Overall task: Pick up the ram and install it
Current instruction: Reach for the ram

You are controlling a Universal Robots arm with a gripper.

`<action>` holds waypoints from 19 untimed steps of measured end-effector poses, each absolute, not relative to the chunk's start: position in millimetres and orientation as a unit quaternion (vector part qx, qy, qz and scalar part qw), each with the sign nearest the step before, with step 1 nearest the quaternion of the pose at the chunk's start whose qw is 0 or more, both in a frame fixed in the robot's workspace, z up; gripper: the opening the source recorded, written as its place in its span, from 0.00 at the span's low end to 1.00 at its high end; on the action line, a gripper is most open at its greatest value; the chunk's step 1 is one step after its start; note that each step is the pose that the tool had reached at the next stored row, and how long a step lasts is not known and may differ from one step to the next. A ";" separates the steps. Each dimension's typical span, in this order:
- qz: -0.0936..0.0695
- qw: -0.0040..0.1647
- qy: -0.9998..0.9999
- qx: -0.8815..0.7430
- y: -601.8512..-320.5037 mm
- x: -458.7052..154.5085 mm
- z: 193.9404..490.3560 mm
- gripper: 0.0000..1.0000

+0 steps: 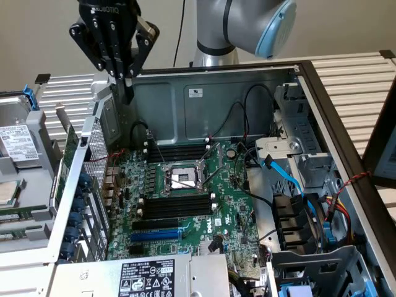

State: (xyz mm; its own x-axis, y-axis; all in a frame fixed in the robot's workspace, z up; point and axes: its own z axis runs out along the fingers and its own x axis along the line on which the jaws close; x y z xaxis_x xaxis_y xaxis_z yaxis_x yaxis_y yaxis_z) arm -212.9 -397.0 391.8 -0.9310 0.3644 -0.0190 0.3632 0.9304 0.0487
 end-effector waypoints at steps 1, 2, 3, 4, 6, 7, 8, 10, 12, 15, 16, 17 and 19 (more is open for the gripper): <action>0.022 0.014 0.982 0.185 -396.9 -217.5 391.6 0.11; 0.022 0.014 0.982 0.185 -396.7 -221.9 391.6 0.11; 0.022 0.014 0.982 0.185 -396.5 -226.4 391.5 0.11; 0.022 0.014 0.982 0.185 -396.3 -231.0 391.3 0.11; 0.022 0.014 0.982 0.185 -396.0 -240.0 391.1 0.11; 0.022 0.014 0.982 0.185 -395.8 -244.7 391.0 0.11; 0.022 0.014 0.982 0.185 -395.6 -249.2 390.9 0.11; 0.022 0.014 0.982 0.185 -395.2 -258.4 390.5 0.11; 0.022 0.014 0.982 0.185 -394.8 -267.5 390.1 0.11; 0.022 0.014 0.982 0.185 -394.1 -281.3 389.3 0.11; 0.022 0.014 0.982 0.185 -393.9 -285.5 389.1 0.11; 0.022 0.014 0.982 0.185 -393.7 -290.0 388.8 0.11; 0.022 0.014 0.982 0.185 -393.1 -299.4 388.0 0.11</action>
State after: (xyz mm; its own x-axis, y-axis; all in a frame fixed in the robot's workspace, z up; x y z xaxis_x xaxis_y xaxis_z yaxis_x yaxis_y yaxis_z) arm -299.4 -393.1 388.0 -0.9310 0.3644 -0.0189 0.3632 0.9304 0.0486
